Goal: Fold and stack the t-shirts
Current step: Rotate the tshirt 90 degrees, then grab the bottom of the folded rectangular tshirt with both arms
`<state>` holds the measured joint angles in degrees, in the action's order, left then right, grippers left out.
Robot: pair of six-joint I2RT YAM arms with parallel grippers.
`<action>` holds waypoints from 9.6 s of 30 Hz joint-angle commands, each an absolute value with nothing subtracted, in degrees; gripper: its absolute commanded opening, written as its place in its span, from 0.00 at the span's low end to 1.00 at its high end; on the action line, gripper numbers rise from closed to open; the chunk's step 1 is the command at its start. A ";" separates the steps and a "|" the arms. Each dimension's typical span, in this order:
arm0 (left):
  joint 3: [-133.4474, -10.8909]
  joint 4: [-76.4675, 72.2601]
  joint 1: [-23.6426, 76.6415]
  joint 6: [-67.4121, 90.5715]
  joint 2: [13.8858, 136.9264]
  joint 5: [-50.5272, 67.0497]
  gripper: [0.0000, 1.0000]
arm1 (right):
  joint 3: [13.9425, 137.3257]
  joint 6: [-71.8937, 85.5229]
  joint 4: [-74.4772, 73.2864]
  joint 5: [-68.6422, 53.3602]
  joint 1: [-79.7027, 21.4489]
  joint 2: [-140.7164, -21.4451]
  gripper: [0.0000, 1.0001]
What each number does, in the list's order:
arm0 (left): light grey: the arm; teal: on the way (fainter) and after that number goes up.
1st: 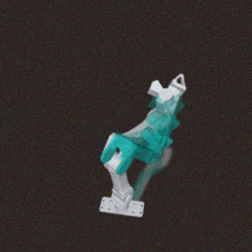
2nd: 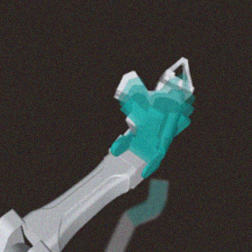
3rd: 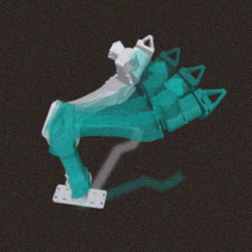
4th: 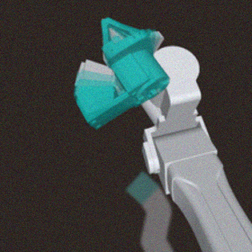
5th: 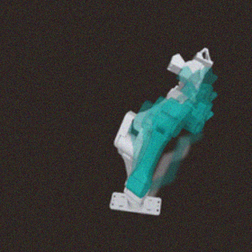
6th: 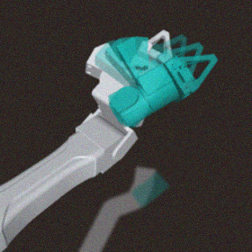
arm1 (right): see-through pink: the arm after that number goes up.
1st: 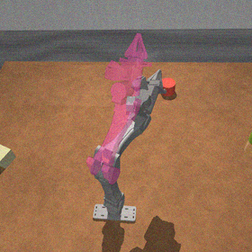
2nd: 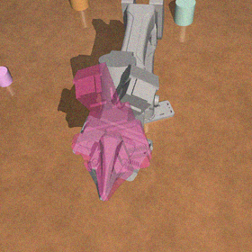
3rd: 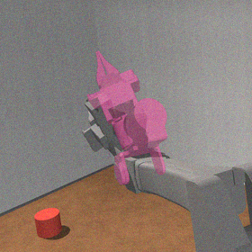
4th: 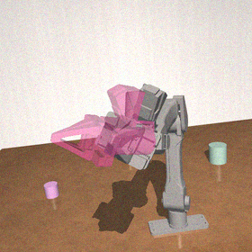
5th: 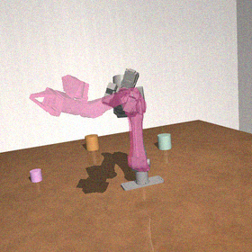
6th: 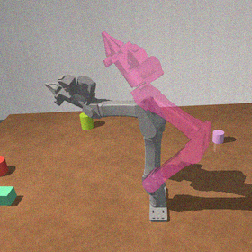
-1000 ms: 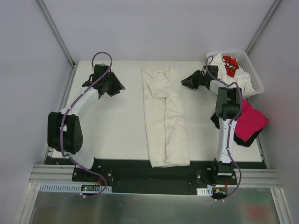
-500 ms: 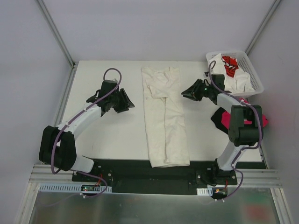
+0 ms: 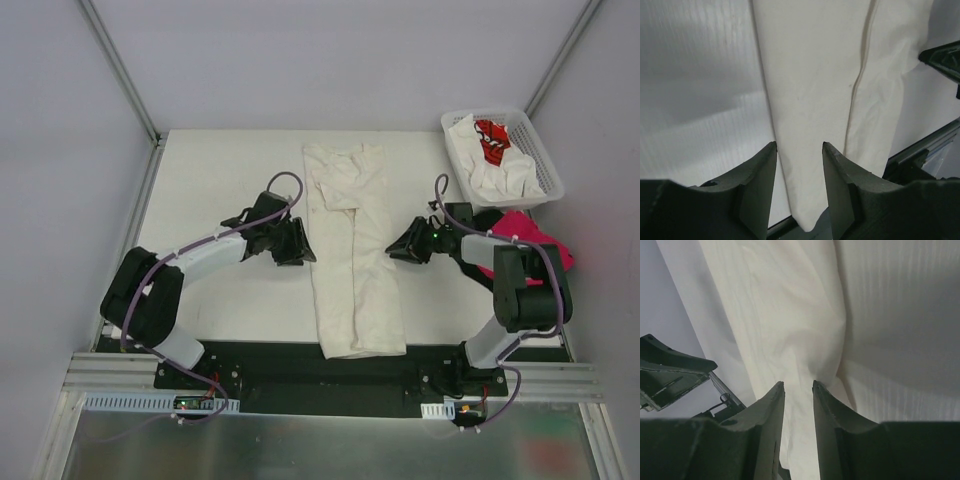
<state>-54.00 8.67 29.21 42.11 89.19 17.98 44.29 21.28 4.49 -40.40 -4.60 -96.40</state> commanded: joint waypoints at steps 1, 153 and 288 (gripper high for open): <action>-49.67 8.61 31.46 40.61 82.72 19.07 0.41 | 40.53 18.55 5.98 -40.69 -4.66 -88.78 0.33; -45.09 16.70 58.53 37.44 83.32 10.55 0.52 | 18.02 14.23 -29.00 -41.48 -0.44 -50.89 0.41; -45.44 11.51 59.06 34.80 87.19 4.84 0.15 | 18.90 21.36 -11.95 -37.97 -9.49 -63.98 0.01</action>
<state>-45.17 11.68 58.59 35.18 88.75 7.44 17.23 20.95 -12.95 -37.74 -9.06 -63.77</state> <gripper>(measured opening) 0.158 0.017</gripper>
